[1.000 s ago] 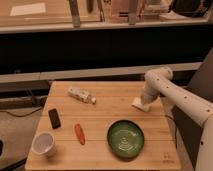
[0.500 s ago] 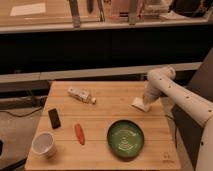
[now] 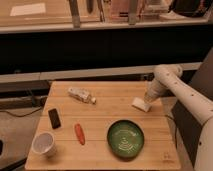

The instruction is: Place the white sponge in the ceramic bowl

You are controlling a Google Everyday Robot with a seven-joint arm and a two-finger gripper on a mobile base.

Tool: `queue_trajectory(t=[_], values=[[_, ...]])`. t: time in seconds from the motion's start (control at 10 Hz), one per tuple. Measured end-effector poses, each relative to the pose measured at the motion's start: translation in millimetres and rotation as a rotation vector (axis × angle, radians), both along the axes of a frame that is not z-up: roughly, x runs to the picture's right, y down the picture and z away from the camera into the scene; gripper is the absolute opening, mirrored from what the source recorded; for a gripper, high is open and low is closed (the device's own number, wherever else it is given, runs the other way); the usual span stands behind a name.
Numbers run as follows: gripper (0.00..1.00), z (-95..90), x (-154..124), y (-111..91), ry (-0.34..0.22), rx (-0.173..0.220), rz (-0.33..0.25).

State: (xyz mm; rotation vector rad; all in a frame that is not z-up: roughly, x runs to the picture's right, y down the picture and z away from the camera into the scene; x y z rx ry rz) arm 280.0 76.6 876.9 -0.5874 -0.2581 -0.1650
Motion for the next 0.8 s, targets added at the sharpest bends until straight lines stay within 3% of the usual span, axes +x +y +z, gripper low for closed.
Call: queue_trajectory(t=[0.2, 0.8], values=[[0.80, 0.3, 5.6, 2.0, 0.005, -0.020, 0.065], [0.80, 2.8, 5.5, 9.6, -0.003, -0.008, 0.077]])
